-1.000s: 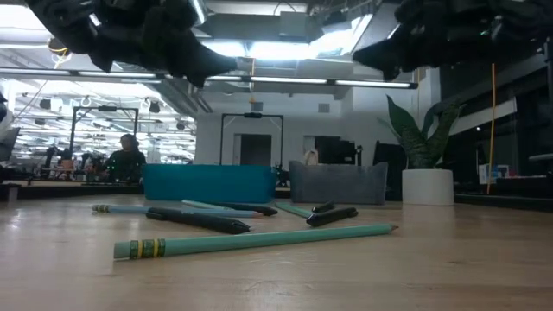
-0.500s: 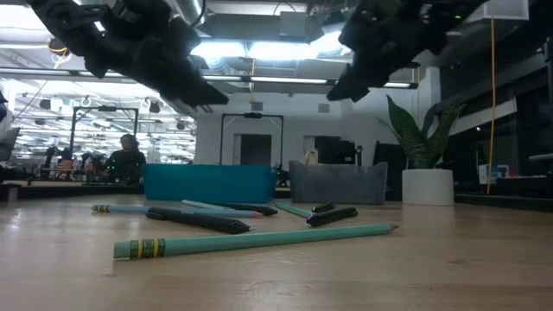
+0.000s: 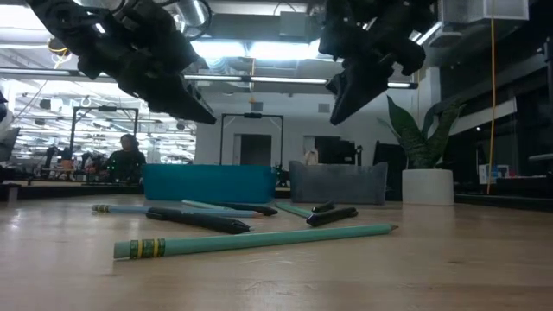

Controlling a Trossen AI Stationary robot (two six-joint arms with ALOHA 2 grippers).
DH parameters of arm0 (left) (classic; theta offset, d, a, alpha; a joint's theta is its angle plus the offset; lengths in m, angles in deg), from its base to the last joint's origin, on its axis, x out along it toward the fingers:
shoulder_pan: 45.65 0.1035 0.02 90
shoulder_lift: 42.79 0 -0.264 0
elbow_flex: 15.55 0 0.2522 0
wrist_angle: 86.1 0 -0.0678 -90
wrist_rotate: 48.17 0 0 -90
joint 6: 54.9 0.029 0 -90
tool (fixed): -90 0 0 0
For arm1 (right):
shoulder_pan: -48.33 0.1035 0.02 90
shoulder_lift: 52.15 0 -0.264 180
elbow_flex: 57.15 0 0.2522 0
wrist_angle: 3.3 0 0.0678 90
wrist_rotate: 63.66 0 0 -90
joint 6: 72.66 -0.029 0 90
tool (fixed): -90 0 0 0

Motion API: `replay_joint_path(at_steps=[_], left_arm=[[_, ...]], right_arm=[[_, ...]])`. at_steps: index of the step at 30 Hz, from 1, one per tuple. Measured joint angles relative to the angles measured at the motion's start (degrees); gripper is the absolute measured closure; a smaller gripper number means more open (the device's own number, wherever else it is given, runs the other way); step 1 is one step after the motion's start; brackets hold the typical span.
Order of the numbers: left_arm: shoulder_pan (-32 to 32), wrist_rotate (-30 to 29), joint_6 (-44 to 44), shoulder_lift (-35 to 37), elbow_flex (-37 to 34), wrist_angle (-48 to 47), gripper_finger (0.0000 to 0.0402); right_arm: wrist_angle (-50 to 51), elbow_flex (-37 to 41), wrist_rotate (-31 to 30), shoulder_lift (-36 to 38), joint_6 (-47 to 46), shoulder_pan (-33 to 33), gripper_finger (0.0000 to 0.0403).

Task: Sort pens & pencils
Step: Put the black pen into the black bin

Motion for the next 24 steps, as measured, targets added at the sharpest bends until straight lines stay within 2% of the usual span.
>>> replay_joint_path(at_steps=[8, 17, 24], left_arm=[[0.00, 0.00, 0.20, 0.00, 0.00, -0.80, 0.0360], [0.00, 0.00, 0.31, 0.00, 0.00, -0.79, 0.0360], [0.02, 0.02, 0.28, 0.00, 0.00, -0.79, 0.0360]], right_arm=[[0.86, -0.02, -10.73, -1.27, 1.90, 3.02, 0.0339], [0.93, -0.02, -11.01, -1.27, 2.23, 2.97, 0.0277], [-0.38, -0.05, -9.92, -4.05, 11.08, 2.95, 0.0276]])
